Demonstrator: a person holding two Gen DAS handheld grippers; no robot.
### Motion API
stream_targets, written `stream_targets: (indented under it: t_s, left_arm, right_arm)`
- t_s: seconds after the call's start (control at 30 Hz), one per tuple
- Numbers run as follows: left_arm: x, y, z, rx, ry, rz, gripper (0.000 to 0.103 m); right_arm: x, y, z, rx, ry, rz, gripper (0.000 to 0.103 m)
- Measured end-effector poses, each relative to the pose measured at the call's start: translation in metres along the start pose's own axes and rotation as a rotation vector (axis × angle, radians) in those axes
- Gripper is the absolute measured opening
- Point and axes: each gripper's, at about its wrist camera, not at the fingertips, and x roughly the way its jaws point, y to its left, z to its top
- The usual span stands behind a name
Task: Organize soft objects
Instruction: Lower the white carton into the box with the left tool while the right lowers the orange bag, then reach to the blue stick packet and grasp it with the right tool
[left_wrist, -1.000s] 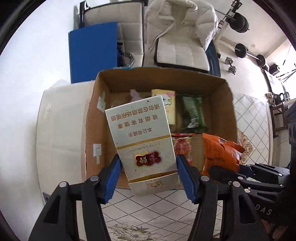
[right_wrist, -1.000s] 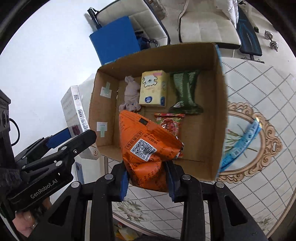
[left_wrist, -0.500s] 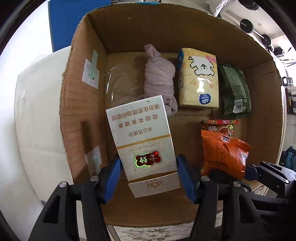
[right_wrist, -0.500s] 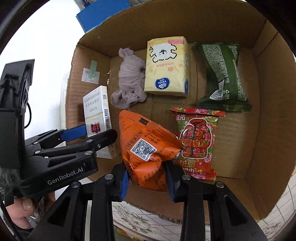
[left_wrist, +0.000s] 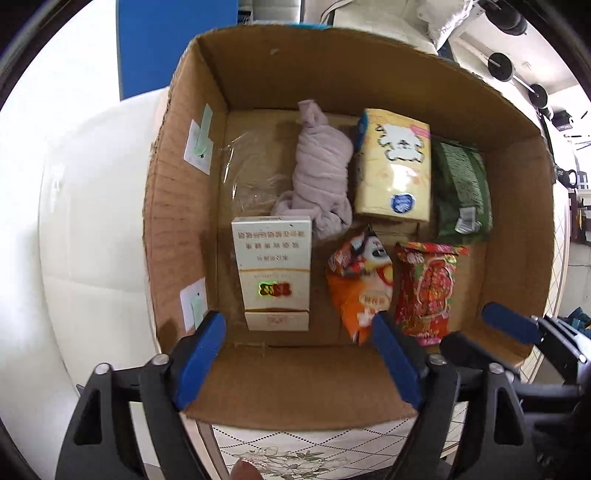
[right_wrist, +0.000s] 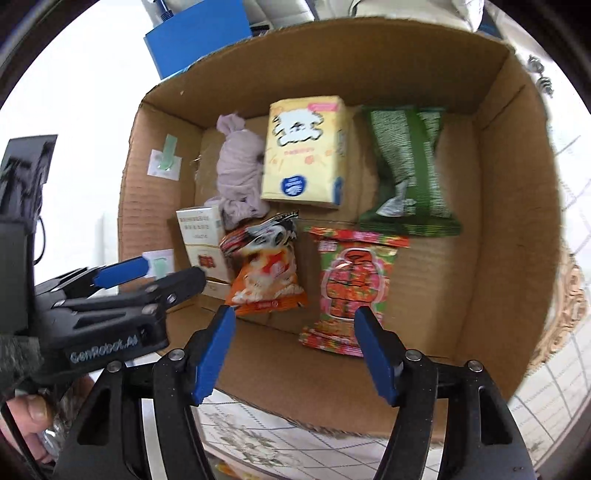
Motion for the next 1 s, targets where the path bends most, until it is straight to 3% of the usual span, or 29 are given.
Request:
stream_targets:
  t_s: [0.27, 0.5, 0.7, 1.0]
  left_arm:
    - [-0.033, -0.013, -0.034, -0.022, -0.114, -0.005, 0.092]
    - [-0.075, -0.008, -0.065, -0.035, -0.230, 0.004, 0.092]
    - [-0.107, -0.026, -0.098, -0.006, -0.351, 0.035, 0.092]
    - [-0.159, -0.041, -0.140, 0.028, -0.456, 0.007, 0.092]
  right_arm:
    - [-0.034, -0.013, -0.025, -0.008, -0.057, -0.158, 0.073]
    - [-0.069, -0.019, -0.059, -0.021, -0.145, -0.263, 0.093]
    - [-0.111, -0.016, -0.093, -0.013, -0.255, -0.310, 0.093]
    - [-0.166, -0.016, -0.143, 0.010, -0.348, -0.256, 0.093]
